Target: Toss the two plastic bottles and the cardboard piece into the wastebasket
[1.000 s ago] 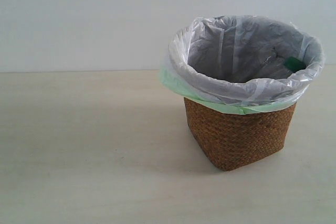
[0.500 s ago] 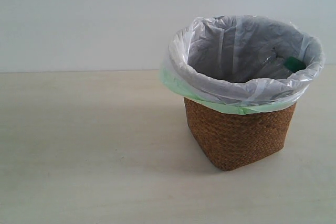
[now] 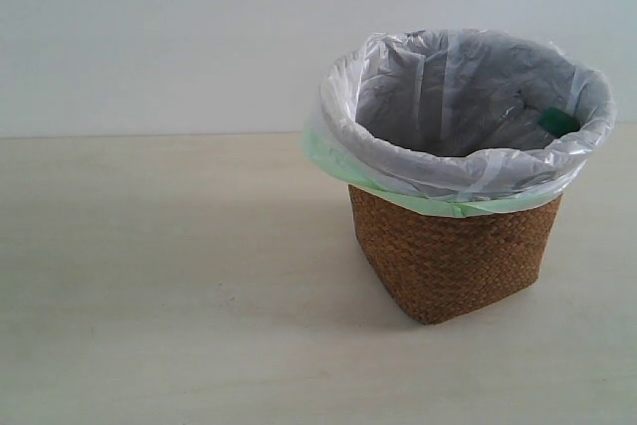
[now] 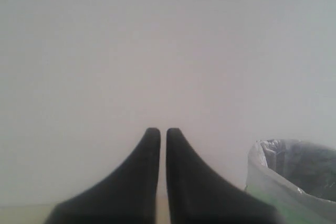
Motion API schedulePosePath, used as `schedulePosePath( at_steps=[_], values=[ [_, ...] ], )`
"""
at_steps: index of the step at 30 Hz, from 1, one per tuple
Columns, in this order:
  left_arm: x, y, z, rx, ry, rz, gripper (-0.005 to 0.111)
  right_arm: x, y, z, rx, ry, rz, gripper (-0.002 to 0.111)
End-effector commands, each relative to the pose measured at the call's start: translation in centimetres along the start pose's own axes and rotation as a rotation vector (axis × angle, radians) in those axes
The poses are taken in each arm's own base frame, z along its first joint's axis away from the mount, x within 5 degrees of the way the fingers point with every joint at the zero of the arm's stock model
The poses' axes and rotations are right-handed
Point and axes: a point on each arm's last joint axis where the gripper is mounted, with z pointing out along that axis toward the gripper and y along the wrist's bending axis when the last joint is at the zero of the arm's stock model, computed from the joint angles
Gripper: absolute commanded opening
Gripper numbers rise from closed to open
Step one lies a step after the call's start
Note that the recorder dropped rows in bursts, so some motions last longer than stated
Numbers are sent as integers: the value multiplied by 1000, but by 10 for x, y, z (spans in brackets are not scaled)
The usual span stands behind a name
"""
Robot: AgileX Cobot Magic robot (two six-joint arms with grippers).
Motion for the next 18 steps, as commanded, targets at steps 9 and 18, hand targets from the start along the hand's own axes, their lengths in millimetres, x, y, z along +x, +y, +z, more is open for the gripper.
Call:
schedulePosePath(
  at_steps=[9, 18],
  values=[
    [-16, 2, -44, -291, -214, 352, 4, -1, 0, 0, 7, -14, -1, 0],
    [8, 11, -38, -378, -109, 512, 4, -1, 0, 0, 7, -14, -1, 0]
  ],
)
